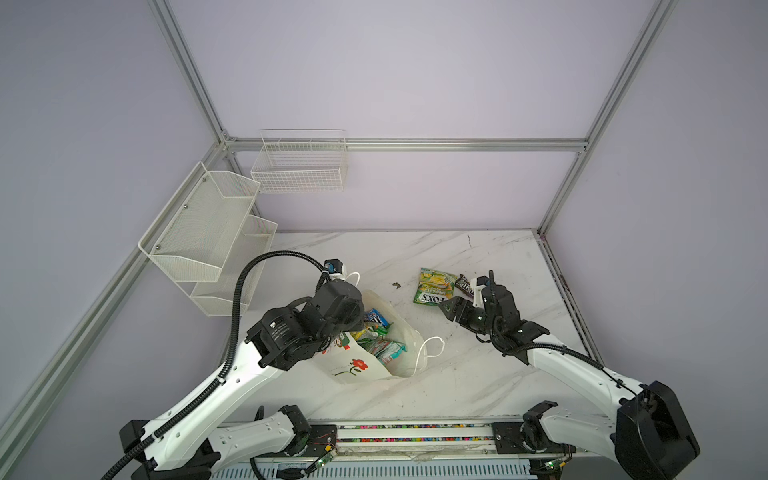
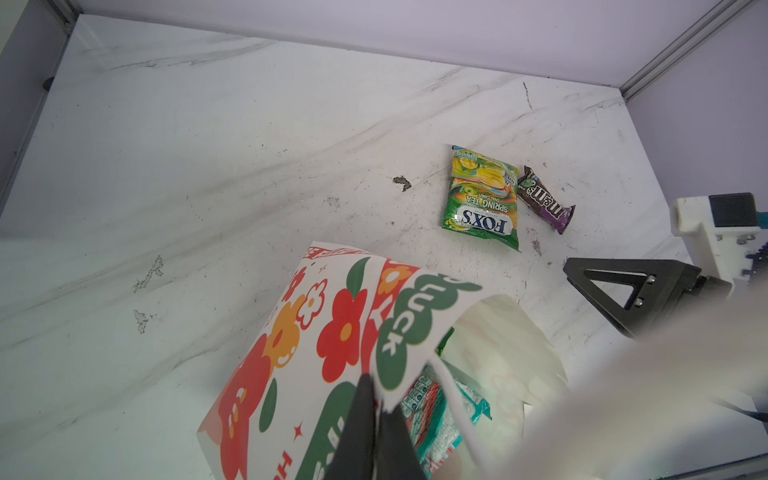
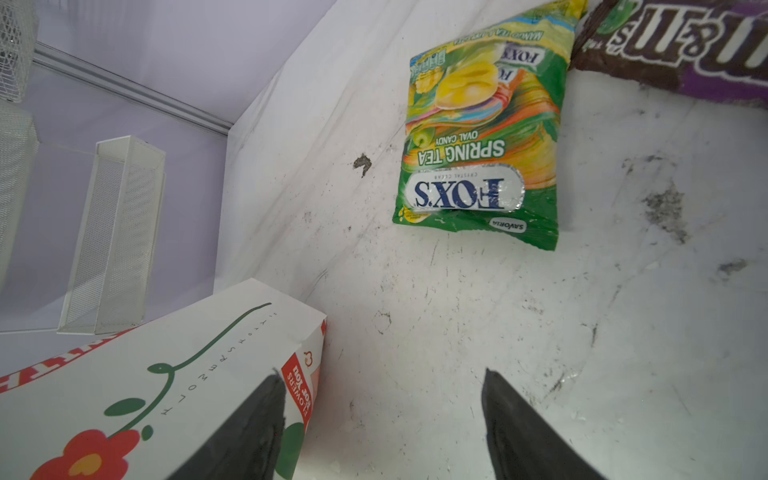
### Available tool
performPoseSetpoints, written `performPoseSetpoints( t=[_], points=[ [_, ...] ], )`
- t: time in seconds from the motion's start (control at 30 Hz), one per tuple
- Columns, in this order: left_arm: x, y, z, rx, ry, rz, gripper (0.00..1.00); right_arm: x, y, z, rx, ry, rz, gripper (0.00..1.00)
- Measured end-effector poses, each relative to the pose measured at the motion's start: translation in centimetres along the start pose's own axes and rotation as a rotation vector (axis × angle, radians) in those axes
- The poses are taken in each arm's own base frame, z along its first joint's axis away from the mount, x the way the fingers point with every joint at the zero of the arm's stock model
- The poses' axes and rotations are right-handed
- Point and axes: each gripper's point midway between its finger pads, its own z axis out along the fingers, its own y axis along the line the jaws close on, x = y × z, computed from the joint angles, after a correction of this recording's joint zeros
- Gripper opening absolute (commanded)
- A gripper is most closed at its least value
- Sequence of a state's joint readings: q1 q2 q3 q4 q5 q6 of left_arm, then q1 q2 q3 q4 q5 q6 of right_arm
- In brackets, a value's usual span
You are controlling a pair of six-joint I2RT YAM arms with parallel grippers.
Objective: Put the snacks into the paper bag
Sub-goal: 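Lower the open right gripper over the green Fox's bag on the table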
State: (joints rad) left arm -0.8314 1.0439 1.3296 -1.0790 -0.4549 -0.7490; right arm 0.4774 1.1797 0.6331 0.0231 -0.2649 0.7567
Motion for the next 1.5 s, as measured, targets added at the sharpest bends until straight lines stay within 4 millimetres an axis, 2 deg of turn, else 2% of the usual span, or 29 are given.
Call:
performPoseSetpoints(
  t=[0.57, 0.77, 0.97, 1.13, 1.5],
  points=[
    [0.1, 0.0, -0.1, 0.014, -0.005, -0.007, 0.00, -0.5, -4.7, 1.9, 0.018, 0.038, 0.095, 0.76],
    [0.1, 0.0, -0.3, 0.022, -0.006, -0.010, 0.00, 0.1, -6.9, 2.5, 0.016, 0.063, 0.147, 0.75],
    [0.3, 0.0, -0.1, 0.025, -0.009, -0.014, 0.00, 0.5, -8.2, 3.8, 0.007, 0.093, 0.189, 0.75],
    [0.3, -0.1, -0.2, 0.030, -0.009, -0.024, 0.00, 0.8, -9.0, 4.8, -0.006, 0.113, 0.213, 0.74],
    [0.3, 0.0, -0.2, 0.033, -0.010, -0.032, 0.00, -0.4, -8.2, 7.1, -0.110, 0.094, 0.189, 0.71]
  ],
)
